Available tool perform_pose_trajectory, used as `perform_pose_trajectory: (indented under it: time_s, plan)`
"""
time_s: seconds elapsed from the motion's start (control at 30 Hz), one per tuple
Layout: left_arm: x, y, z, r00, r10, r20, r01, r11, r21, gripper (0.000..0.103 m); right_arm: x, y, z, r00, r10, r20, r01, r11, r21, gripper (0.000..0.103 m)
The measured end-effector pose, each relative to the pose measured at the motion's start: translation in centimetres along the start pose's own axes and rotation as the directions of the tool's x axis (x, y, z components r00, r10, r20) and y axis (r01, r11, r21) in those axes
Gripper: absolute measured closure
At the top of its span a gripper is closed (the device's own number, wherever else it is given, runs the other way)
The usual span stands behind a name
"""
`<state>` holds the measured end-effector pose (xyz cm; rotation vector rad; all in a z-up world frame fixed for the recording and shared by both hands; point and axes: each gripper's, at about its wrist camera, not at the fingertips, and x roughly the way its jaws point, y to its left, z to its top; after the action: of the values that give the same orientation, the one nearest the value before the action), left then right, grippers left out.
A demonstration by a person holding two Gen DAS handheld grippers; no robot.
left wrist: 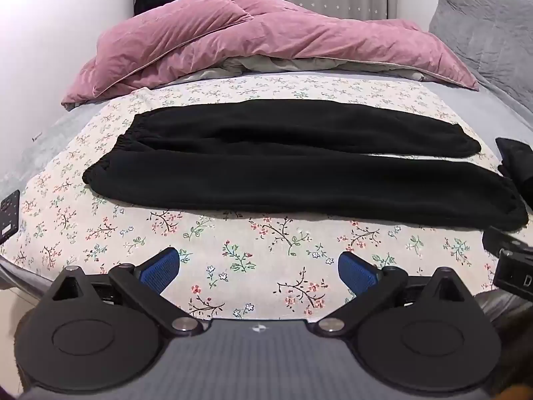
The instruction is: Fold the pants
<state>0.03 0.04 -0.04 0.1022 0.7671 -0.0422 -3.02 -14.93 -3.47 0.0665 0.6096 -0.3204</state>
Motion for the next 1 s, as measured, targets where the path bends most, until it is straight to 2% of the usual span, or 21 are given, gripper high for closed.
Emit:
perform_pose_trajectory:
  time_s: [0.1, 0.13, 0.17, 0.4, 1.0]
  plan:
    - [0.1, 0.4, 0.0, 1.0, -0.002, -0.012, 0.002, 1.0, -0.002, 0.0, 0.4, 0.2, 0.1, 1.0, -0.001, -0.001, 0.001, 1.0, 0.005, 0.0]
    - [0.2, 0.5, 0.0, 1.0, -0.002, -0.015, 0.002, 1.0, -0.003, 0.0, 0.2, 0.0, 0.0, 1.0, 0.011, 0.023, -0.011, 1.0, 0.015, 0.0]
    - [0.2, -0.5, 0.2, 0.999, 0.025, -0.021, -0.024, 0.999, 0.03, 0.0, 0.1, -0.1, -0.1, 0.999, 0.013, 0.034, -0.014, 1.0, 0.015, 0.0]
    - [-0.1, -0.3, 0.2, 1.0, 0.014, 0.007, -0.014, 1.0, 0.018, 0.0, -0.5, -0.7, -0.2, 0.999, 0.027, 0.023, -0.027, 0.999, 0.023, 0.0]
    - [-0.3, -0.7, 0.1, 1.0, 0.023, 0.018, -0.024, 0.999, 0.028, 0.0, 0.1, -0.3, -0.2, 1.0, 0.025, 0.017, -0.025, 1.0, -0.006, 0.0]
